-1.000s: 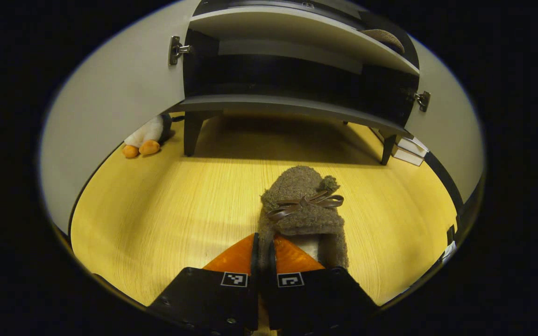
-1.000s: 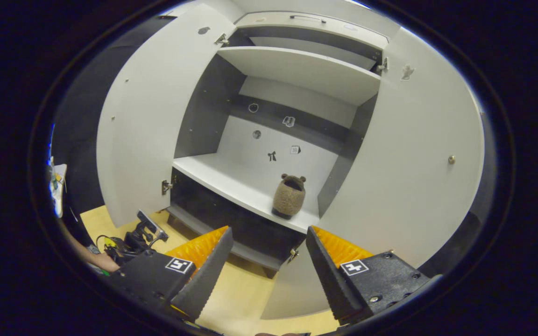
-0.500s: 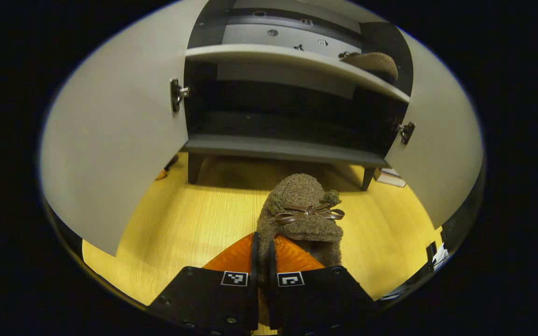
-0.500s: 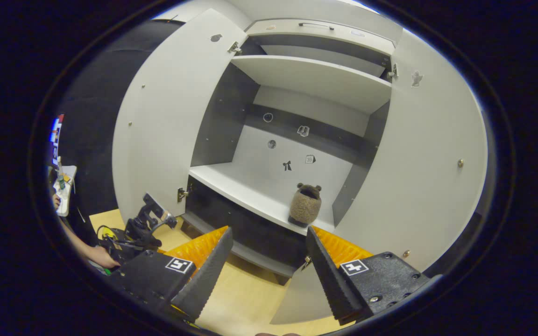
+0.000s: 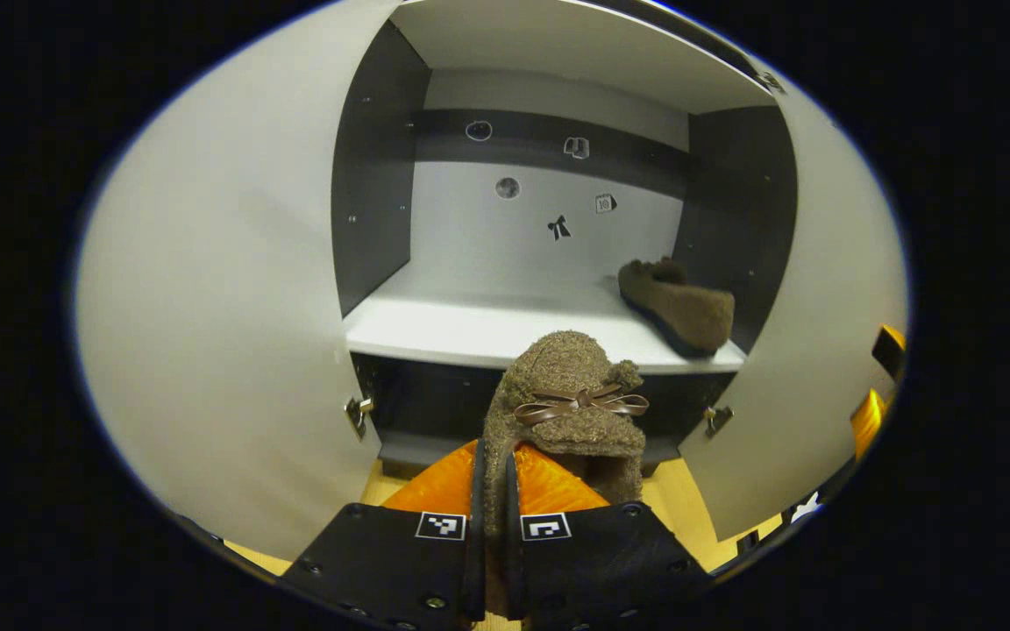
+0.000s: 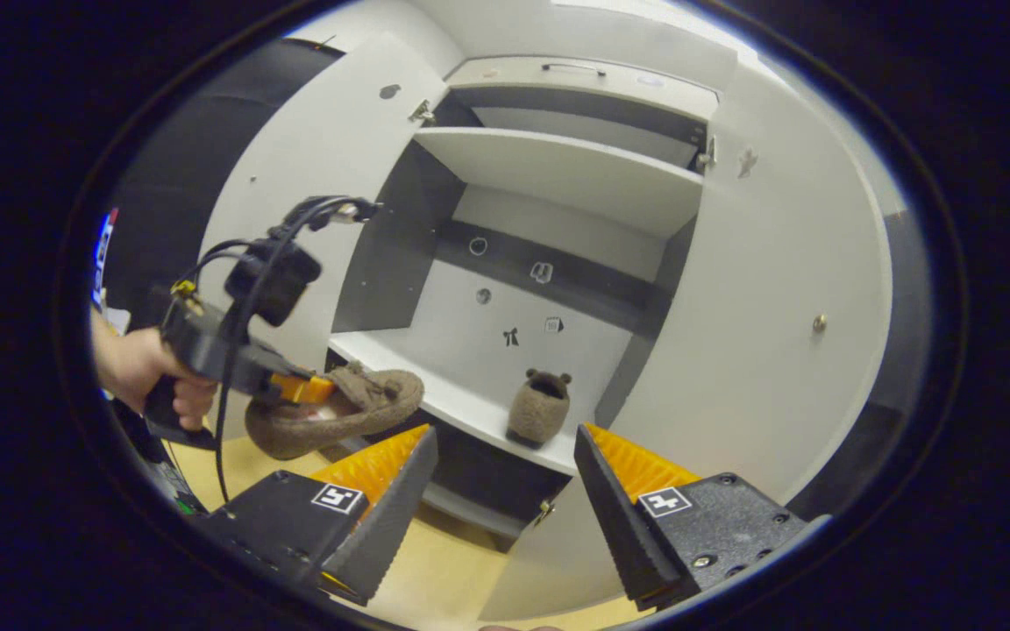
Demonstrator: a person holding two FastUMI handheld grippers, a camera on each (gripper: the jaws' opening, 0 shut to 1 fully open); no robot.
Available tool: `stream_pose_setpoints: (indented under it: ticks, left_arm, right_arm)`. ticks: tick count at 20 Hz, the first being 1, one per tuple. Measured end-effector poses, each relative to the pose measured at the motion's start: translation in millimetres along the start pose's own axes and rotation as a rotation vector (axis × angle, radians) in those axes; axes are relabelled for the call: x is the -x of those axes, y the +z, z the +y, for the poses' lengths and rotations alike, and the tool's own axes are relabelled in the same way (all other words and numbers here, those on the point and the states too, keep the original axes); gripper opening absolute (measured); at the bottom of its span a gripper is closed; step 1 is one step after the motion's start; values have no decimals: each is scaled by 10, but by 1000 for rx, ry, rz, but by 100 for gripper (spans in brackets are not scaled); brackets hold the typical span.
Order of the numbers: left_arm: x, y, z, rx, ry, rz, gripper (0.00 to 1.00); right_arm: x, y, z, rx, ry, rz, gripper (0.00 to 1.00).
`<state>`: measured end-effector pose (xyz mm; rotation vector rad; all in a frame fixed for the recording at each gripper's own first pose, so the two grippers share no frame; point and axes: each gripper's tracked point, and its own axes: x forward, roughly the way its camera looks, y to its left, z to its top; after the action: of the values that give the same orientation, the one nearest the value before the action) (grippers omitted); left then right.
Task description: Grab one shoe with the right hand and put it into the shoe cabinet, grab the other shoe with the left hand and put it into the shoe cabinet; then close the right door with the right hand and the left door with the left hand.
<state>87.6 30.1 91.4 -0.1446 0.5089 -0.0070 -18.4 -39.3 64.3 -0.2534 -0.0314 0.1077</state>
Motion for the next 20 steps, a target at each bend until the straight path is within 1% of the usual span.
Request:
stream_pose_setpoints:
  ticks: [2, 5, 7, 9, 10, 11, 12, 13, 14, 15, 16, 17, 19, 20]
  left_arm:
    - [-308, 292, 82, -1, 32, -9, 8]
    - [-803, 648, 152, 22, 73, -14, 9]
    - [-1118, 849, 137, 36, 87, -18, 9]
    - [-1424, 912, 144, 37, 105, 3, 8]
    - [-1532, 912, 117, 55, 103, 19, 9]
    - [-1616, 928, 127, 80, 107, 27, 19]
    - [-1663, 965, 113, 102, 103, 22, 0]
    - [-1672, 956, 101, 115, 98, 31, 8]
    - [-1681, 963, 64, 124, 76, 24, 19]
    - [-1620, 997, -2, 125, 27, 5, 14]
    - [-1546, 1054, -67, 138, -21, -31, 16]
    - [-1426, 1101, -83, 157, -48, -74, 28]
    - [-1218, 1110, -8, 169, -50, -135, 53]
    - [-1097, 1091, 22, 176, -45, -159, 57]
  right_arm:
    - [53, 59, -43, 20, -11, -29, 99]
    - [151, -1, -78, 14, -23, -15, 99]
    - [268, -84, -192, 1, -57, -2, 98]
    - [329, -123, -224, -30, -75, 9, 99]
    - [313, -141, -219, -24, -81, 18, 98]
    - [362, -162, -230, -9, -86, 26, 97]
    - [367, -157, -231, -3, -83, 27, 98]
    - [372, -153, -233, -5, -79, 24, 97]
    - [364, -153, -235, -7, -79, 23, 98]
    - [366, -154, -231, -6, -78, 23, 98]
    - [364, -154, -223, -4, -74, 20, 97]
    - [358, -150, -221, -2, -69, 16, 97]
    - [355, -115, -225, -7, -61, -6, 98]
    - [343, -87, -222, -12, -56, -22, 97]
